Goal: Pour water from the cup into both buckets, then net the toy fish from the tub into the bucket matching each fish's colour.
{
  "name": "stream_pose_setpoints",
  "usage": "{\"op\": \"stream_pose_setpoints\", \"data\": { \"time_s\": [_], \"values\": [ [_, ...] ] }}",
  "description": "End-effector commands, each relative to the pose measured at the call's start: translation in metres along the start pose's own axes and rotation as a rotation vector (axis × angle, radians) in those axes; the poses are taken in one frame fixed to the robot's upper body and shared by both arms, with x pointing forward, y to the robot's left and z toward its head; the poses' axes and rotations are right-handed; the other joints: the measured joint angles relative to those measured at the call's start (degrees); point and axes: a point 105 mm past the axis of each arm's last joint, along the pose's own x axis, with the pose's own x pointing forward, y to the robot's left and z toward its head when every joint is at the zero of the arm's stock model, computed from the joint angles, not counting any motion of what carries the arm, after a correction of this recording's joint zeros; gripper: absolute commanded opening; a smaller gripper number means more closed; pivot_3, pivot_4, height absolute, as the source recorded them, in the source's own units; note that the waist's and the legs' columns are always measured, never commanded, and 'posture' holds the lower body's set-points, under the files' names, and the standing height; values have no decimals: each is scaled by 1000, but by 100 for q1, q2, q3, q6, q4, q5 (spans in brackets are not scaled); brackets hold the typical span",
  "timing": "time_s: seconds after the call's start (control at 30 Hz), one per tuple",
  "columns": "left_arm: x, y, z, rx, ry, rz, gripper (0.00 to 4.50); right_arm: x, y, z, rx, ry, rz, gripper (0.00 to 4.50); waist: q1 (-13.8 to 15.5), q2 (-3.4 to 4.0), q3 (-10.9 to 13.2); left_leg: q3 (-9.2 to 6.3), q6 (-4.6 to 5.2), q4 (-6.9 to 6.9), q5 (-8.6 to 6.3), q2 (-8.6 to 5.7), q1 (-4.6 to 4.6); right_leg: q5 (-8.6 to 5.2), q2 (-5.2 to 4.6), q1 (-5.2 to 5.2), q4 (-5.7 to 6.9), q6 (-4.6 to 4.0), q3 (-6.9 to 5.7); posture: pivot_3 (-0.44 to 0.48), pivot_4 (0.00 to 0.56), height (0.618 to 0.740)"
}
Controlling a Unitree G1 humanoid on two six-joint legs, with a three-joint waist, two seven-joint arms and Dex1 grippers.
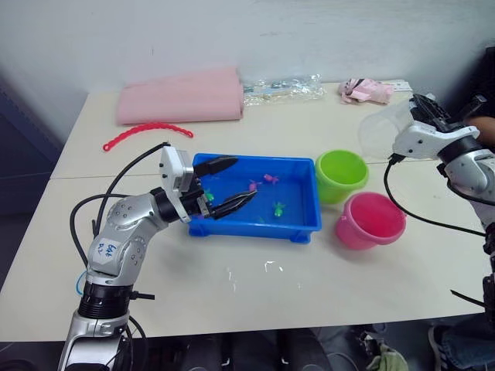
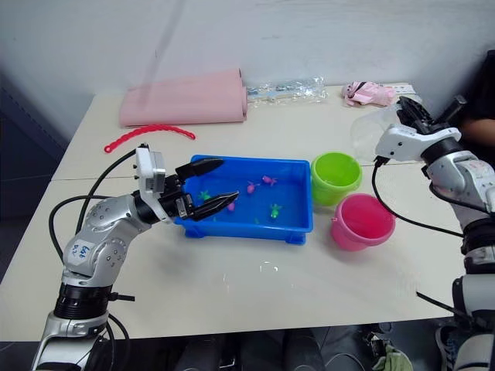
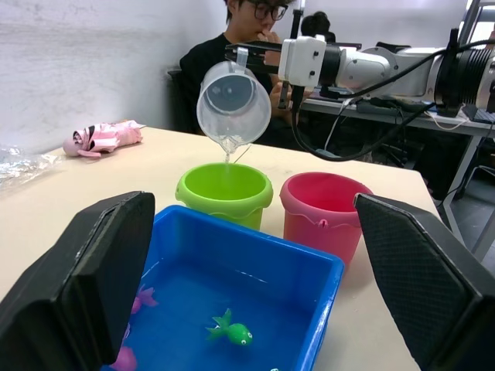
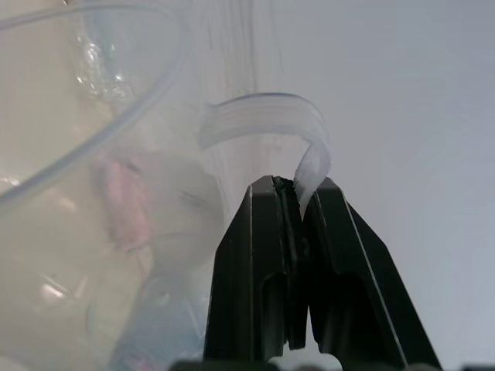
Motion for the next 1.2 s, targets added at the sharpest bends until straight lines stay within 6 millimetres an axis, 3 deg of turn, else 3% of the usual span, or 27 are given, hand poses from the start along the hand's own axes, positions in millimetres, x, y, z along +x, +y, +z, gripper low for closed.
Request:
{"op": "stream_pose_setpoints", "data": {
  "time_s": [0.03,0.17,0.3,0.4,0.5,0.63,0.83,0.97,1.03,1.1,1.13,1.17,1.2],
  "values": [
    [-2,-1,11,50,-26,-3,4500,-6,-14,-18,231,81,-70,54,1,0,0,0,0,2,0,0,0,0,0,0,2,0,0,0,150,740],
    [-3,-2,11,50,-22,-13,4500,-15,-11,-31,517,132,-81,54,3,0,0,-3,2,4,0,0,0,0,1,3,2,1,-2,0,150,740],
    [-3,-10,21,33,-75,-81,4500,-33,-10,-63,932,259,-156,54,13,0,0,-5,4,9,-1,1,0,1,0,6,6,1,-3,0,150,740],
    [-4,-23,25,18,-70,-170,4500,-63,-12,-97,1083,384,-282,54,42,-1,0,-8,6,11,-1,1,-1,1,-2,6,7,1,-5,0,150,740],
    [-9,-40,27,-21,-46,-274,4500,-98,9,-127,1249,553,-382,54,71,0,0,-10,9,10,-3,0,-4,1,-2,7,3,1,-7,0,150,740],
    [-13,-57,27,-56,-12,-361,4500,-118,44,-132,1278,632,-326,54,20,-1,0,-1,9,12,-3,-1,1,1,-2,6,0,1,3,0,150,740],
    [-12,-58,24,-50,-5,-354,4500,-142,85,-140,1440,772,-458,54,-20,0,0,9,5,15,-1,2,18,1,5,6,1,1,19,0,150,740],
    [-11,-55,24,-30,3,-332,4500,-149,102,-136,1428,807,-454,54,-10,0,0,9,5,15,-1,-1,15,1,3,4,-2,1,24,0,150,740],
    [-11,-51,24,-19,10,-321,4500,-154,102,-137,1424,796,-480,54,0,0,0,9,5,15,-1,0,15,1,4,4,-3,1,24,0,150,740],
    [-12,-49,25,-13,12,-314,4500,-157,101,-136,1463,765,-501,611,9,0,0,6,5,15,-1,0,14,1,6,5,-3,1,23,0,150,740],
    [-13,-48,25,-11,13,-313,4500,-160,101,-136,1475,757,-500,1113,9,0,0,6,5,15,-1,0,13,1,6,5,-4,1,23,0,150,740],
    [-13,-48,25,-11,16,-312,4500,-163,100,-137,1472,751,-500,1274,8,0,0,6,5,15,-1,0,13,1,5,5,-4,1,23,0,150,740],
    [-14,-47,24,-11,18,-311,4500,-168,98,-138,1456,748,-505,1754,10,0,0,6,5,15,-1,-1,12,1,4,5,-5,1,24,0,150,740]
  ]
}}
